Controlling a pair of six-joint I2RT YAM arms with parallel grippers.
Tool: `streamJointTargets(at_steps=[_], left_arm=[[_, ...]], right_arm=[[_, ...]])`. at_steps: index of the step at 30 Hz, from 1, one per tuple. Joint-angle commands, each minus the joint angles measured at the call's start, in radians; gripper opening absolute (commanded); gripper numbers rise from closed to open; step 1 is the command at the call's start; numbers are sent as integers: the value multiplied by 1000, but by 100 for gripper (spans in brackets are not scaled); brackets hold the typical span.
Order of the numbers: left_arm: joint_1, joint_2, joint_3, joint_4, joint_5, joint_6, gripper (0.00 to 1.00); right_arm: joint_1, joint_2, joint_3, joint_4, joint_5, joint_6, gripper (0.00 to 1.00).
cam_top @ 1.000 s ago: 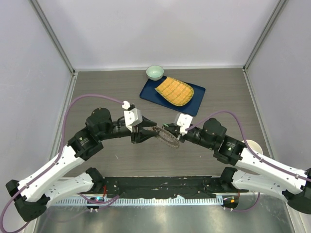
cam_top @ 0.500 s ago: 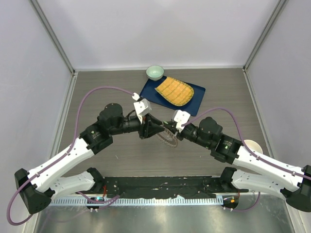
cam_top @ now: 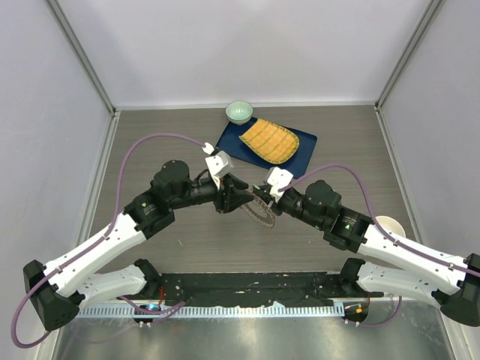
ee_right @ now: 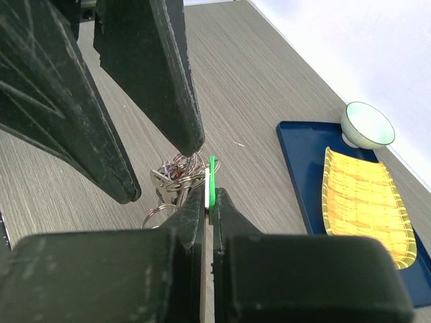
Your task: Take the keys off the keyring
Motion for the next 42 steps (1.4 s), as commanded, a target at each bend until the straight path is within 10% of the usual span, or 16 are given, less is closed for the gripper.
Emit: streamJointTargets(at_steps=[1, 22, 28, 42], left_arm=[[5, -21, -32, 81, 5, 49, 45], [0, 48, -31, 138, -64, 75, 38], [-1, 52, -28, 113, -37, 121, 0], [-1, -35, -77, 156, -73, 106, 0]], right_arm=[[2, -6, 64, 104, 20, 26, 1], [2, 0, 55, 109, 15, 41, 1], [2, -20, 35, 113, 7, 44, 1], [2, -80, -59, 110, 73, 27, 1]])
